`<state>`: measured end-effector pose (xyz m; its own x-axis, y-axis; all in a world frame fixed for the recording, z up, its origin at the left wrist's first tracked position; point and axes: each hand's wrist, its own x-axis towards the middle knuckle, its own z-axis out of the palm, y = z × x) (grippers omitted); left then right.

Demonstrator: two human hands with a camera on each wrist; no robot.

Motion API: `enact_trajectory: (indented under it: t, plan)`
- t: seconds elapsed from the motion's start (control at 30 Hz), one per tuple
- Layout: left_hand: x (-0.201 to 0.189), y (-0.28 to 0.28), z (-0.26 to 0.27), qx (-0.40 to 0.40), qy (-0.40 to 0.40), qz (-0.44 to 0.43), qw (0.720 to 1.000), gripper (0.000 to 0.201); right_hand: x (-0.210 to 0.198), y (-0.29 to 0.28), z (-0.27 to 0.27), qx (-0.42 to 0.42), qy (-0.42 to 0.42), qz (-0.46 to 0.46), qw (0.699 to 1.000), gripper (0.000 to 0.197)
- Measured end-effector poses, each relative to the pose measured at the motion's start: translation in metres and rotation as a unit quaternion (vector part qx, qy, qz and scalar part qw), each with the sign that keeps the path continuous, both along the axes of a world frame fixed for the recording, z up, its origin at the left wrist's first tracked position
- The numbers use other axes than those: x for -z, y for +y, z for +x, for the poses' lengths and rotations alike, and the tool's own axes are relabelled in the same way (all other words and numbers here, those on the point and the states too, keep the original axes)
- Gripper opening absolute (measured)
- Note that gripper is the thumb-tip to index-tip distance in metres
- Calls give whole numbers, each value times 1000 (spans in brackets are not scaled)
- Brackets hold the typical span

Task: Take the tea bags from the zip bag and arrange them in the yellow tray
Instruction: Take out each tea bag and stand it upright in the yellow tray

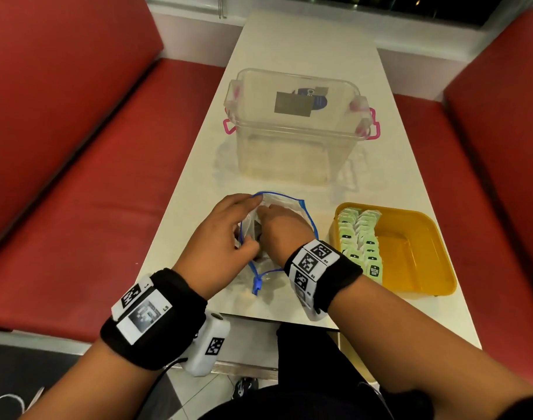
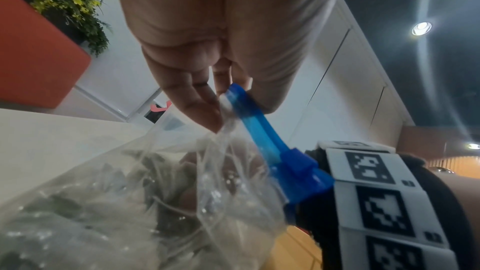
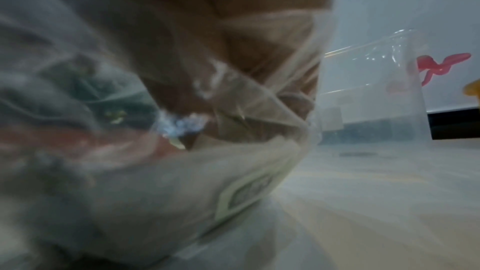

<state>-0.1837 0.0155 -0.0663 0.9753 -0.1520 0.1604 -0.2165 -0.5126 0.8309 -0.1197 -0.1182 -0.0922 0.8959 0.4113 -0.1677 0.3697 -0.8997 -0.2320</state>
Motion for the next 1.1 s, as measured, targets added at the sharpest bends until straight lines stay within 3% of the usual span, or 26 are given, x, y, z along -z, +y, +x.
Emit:
enact_trajectory:
  t: [0.1, 0.2, 0.33, 0.5, 0.77, 0.93, 1.0, 1.1]
  plan:
    - [3, 0, 3, -5, 5, 7, 1000, 64, -2, 1, -3, -10, 9, 22, 1000, 37]
    - [5, -1, 6, -3, 10, 16, 1000, 65, -3, 0, -6, -7, 23, 28, 999, 30]
    - [7, -3, 6, 0, 9, 16, 1000, 66, -9, -6, -11, 2, -9, 46, 999, 35]
    - [6, -6, 7, -9, 5, 21, 1000, 64, -22, -14, -12, 20, -9, 84, 996, 18]
    - [3, -10, 12, -45, -37, 56, 997, 45, -72, -50, -14, 108, 106, 217, 964, 10]
    - [-19, -23, 21, 58, -109, 134, 983, 41, -86, -71, -16, 100, 142, 237, 956, 10]
    - [-21, -30, 25, 83, -94, 108, 986, 29, -85, -78, -17, 100, 151, 256, 950, 11]
    - [-21, -36, 29, 56, -37, 29, 997, 12, -84, -90, -18, 101, 159, 277, 942, 11]
